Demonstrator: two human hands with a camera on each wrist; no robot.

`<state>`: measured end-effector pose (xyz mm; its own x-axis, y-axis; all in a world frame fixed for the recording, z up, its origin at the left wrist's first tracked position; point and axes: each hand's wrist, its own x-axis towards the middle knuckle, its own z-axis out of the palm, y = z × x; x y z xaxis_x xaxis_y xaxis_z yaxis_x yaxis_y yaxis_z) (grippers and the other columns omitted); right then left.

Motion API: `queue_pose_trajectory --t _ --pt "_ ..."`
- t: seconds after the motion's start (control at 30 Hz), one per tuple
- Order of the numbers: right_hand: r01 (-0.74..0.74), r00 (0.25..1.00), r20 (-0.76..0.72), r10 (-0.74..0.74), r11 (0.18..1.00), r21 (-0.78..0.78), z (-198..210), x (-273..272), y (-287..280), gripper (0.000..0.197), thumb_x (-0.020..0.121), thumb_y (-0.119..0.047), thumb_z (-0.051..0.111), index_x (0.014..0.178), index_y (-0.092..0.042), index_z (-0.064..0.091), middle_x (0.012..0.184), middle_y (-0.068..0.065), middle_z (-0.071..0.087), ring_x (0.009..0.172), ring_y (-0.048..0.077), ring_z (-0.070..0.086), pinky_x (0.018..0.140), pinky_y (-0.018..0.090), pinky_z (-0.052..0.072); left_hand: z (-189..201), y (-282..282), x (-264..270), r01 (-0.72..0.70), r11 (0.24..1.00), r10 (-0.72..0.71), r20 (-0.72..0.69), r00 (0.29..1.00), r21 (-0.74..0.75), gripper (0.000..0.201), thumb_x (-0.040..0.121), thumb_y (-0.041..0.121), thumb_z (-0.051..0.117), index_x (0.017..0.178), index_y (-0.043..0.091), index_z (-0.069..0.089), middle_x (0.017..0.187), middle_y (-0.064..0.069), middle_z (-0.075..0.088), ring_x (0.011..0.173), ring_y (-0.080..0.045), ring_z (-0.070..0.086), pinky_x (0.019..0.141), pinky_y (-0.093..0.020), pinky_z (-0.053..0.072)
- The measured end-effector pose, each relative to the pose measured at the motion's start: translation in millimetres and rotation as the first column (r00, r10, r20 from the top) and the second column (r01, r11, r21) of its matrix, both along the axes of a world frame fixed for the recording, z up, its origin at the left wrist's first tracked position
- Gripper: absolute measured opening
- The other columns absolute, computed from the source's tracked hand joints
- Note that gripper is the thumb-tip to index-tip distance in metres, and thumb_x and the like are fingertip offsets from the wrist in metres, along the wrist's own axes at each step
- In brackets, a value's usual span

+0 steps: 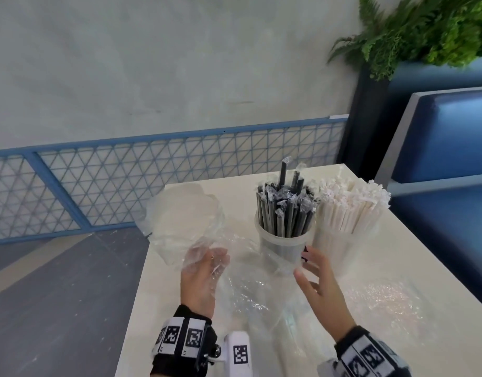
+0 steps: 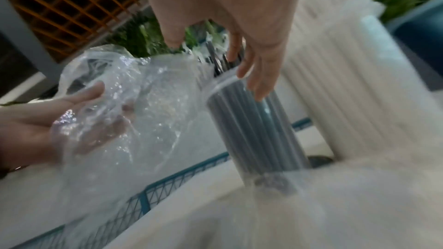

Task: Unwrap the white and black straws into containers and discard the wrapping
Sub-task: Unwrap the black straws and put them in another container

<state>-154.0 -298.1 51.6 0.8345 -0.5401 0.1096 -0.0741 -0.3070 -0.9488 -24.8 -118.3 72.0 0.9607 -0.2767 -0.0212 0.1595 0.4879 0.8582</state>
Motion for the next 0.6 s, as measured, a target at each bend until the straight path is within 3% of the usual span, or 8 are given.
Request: queue_pose_trajectory --t 0.1,0.2,0.3,0.37,0.43,0.47,0.53,0.6 --pt "-0.035 0.995 -0.084 0.060 0.961 0.273 -10 -10 2 0.052 0.084 -0.044 0.051 0.132 -0.028 0.036 0.117 -0.002 0.062 0.106 0.013 0.062 0.085 0.028 0.050 0 -10 -10 0.026 1.000 -0.026 -0.079 0.997 0.006 0.019 0.086 0.012 0.056 0.105 0.016 0.052 0.078 -0.006 0.069 0.073 -0.022 0.064 0.073 -0.031 0.055" --pt "0.010 0.999 -0.050 0.007 0.944 0.331 -14 -15 -7 0.025 0.092 -0.022 0.052 0.117 -0.020 0.050 0.081 0.002 0.071 0.085 0.018 0.070 0.077 0.033 0.053 -1 -22 -23 -0.095 0.988 0.108 -0.110 0.988 0.119 0.051 0.079 0.007 0.065 0.117 0.029 0.038 0.117 -0.012 0.055 0.087 -0.021 0.060 0.081 -0.035 0.050" --pt "0.025 0.999 -0.051 -0.014 0.975 0.221 -13 -23 -26 0.014 0.094 -0.017 0.049 0.107 -0.021 0.053 0.075 0.004 0.071 0.078 0.015 0.070 0.074 0.030 0.055 3 -19 -29 -0.415 0.787 0.331 0.256 0.908 0.457 0.107 0.064 0.003 0.081 0.140 0.025 0.010 0.145 -0.010 0.017 0.122 -0.023 0.039 0.097 -0.036 0.041" --pt "-0.009 0.998 -0.058 0.019 0.986 0.166 -13 -31 -43 0.014 0.094 -0.016 0.049 0.104 -0.022 0.055 0.073 0.004 0.068 0.076 0.016 0.069 0.072 0.028 0.056 2 -14 -29 -0.584 0.574 0.169 0.615 0.770 0.573 0.115 0.056 0.010 0.086 0.143 0.022 0.012 0.149 -0.009 0.011 0.136 -0.023 0.021 0.108 -0.035 0.026" --pt "-0.038 0.996 -0.069 0.048 0.989 0.146 -13 -39 -61 0.014 0.093 -0.014 0.049 0.103 -0.020 0.058 0.069 0.000 0.066 0.075 0.017 0.069 0.073 0.030 0.057 3 -16 -34 -0.654 0.354 -0.190 0.736 0.649 0.668 0.092 0.060 0.032 0.082 0.136 0.032 0.030 0.143 -0.001 0.035 0.135 -0.017 0.027 0.114 -0.046 0.009" --pt "-0.054 0.995 -0.076 0.065 0.989 0.138 -12 -43 -70 0.014 0.093 -0.014 0.050 0.103 -0.020 0.059 0.066 -0.001 0.065 0.075 0.017 0.069 0.073 0.031 0.057 4 -20 -39 -0.653 0.301 -0.309 0.718 0.623 0.695 0.074 0.065 0.046 0.074 0.129 0.036 0.039 0.128 0.007 0.052 0.125 -0.011 0.040 0.115 -0.046 0.002" --pt "-0.095 0.991 -0.086 0.106 0.988 0.118 -10 -50 -88 0.015 0.093 -0.014 0.050 0.101 -0.022 0.060 0.064 -0.002 0.065 0.075 0.018 0.069 0.073 0.032 0.058 5 -32 -53 -0.567 0.323 -0.337 0.652 0.679 0.758 0.054 0.070 0.060 0.060 0.116 0.033 0.050 0.093 0.021 0.059 0.088 -0.002 0.055 0.115 -0.037 0.003" --pt "-0.131 0.984 -0.106 0.140 0.988 0.086 -8 -59 -105 0.016 0.093 -0.014 0.051 0.100 -0.023 0.062 0.064 -0.002 0.066 0.075 0.017 0.068 0.072 0.031 0.058 5 -47 -67 -0.457 0.397 -0.252 0.574 0.779 0.796 0.044 0.074 0.053 0.065 0.105 0.025 0.054 0.079 0.020 0.052 0.068 -0.007 0.053 0.108 -0.034 0.026"
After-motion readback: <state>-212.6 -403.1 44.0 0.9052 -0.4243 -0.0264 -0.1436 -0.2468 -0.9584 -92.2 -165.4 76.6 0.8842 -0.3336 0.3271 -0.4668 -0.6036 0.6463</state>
